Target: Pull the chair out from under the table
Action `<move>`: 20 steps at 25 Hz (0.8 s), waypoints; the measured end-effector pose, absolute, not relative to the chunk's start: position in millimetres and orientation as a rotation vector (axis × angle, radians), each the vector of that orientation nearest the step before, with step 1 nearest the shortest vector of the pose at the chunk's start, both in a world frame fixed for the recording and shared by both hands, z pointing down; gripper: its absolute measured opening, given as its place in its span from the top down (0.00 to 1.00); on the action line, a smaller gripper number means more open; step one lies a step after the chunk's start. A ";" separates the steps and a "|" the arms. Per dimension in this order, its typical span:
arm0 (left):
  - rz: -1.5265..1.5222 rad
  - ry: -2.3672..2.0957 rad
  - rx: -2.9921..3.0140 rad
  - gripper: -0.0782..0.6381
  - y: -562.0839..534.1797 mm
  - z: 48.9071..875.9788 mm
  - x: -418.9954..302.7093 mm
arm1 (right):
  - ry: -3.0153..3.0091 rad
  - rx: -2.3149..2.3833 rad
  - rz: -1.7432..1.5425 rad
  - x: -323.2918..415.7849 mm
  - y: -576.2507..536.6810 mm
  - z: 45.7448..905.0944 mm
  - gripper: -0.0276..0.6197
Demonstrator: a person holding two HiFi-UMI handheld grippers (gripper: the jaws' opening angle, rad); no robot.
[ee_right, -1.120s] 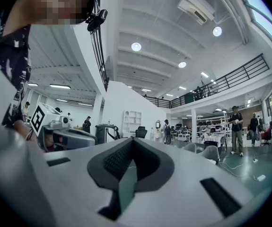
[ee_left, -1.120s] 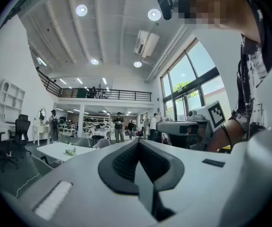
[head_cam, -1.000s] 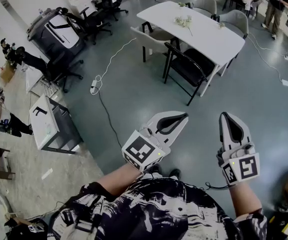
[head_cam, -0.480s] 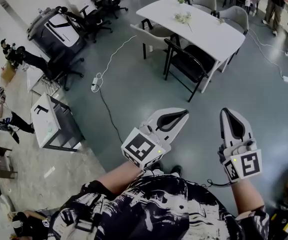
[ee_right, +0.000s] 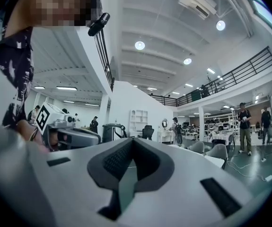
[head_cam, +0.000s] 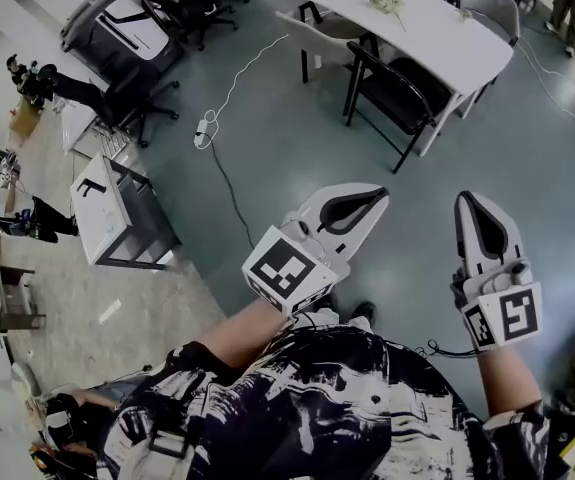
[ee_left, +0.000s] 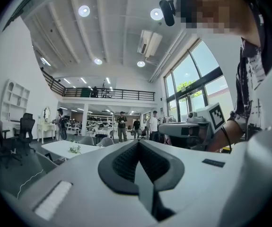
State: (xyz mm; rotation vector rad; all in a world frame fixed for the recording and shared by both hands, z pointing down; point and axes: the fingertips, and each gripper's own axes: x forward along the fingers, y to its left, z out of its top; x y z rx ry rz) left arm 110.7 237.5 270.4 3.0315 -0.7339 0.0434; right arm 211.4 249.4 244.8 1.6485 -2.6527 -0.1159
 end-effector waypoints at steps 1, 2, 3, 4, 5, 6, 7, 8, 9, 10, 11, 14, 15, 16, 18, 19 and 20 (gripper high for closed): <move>0.037 -0.738 3.031 0.88 234.8 270.8 105.7 | -2.665 1.640 -0.109 206.8 246.2 245.4 0.96; 0.026 -0.740 3.028 0.88 231.7 271.6 100.6 | -2.680 1.635 -0.101 202.2 242.5 246.0 0.96; 0.018 -0.742 3.024 0.88 228.3 273.2 95.3 | -2.698 1.630 -0.089 197.4 238.5 246.9 0.96; 0.014 -0.743 3.020 0.88 224.9 275.1 90.0 | -2.716 1.622 -0.076 192.0 234.3 248.2 0.95; 0.012 -0.740 3.021 0.88 221.8 276.4 85.0 | -2.735 1.608 -0.062 185.6 230.0 249.4 0.95; 0.008 -0.732 3.029 0.88 218.8 276.5 79.7 | -2.758 1.587 -0.052 177.5 225.6 250.0 0.95; -0.007 -0.722 3.040 0.88 215.4 275.1 73.4 | -2.783 1.562 -0.045 168.1 220.7 249.8 0.85; -0.035 -0.711 3.047 0.85 211.2 272.5 65.8 | -2.809 1.538 -0.042 157.4 215.3 249.1 0.70; -0.068 -0.698 3.051 0.70 206.5 269.9 57.4 | -2.833 1.512 -0.041 145.9 209.7 248.5 0.56; -0.093 -0.680 3.059 0.50 202.0 268.0 48.8 | -2.852 1.484 -0.042 133.9 204.2 248.8 0.51; -0.103 -0.662 3.075 0.41 197.7 267.6 40.5 | -2.866 1.456 -0.043 122.2 198.5 250.0 0.47; -0.085 -0.643 3.117 0.36 181.7 273.5 15.7 | -2.901 1.393 -0.044 90.5 179.2 255.3 0.40; -0.086 -0.633 3.121 0.35 175.3 275.6 6.9 | -2.914 1.378 -0.051 80.0 172.4 256.3 0.35; -0.088 -0.618 3.124 0.34 168.9 277.2 -2.2 | -2.925 1.363 -0.062 69.4 165.9 256.4 0.33; -0.082 -0.592 3.132 0.32 155.7 278.8 -20.9 | -2.937 1.343 -0.084 50.2 154.1 254.6 0.30; -0.083 -0.591 3.134 0.32 148.6 278.3 -30.0 | -2.936 1.341 -0.088 43.2 148.1 253.6 0.30; -0.091 -0.600 3.136 0.32 141.7 276.8 -38.3 | -2.933 1.340 -0.086 37.9 142.1 253.0 0.30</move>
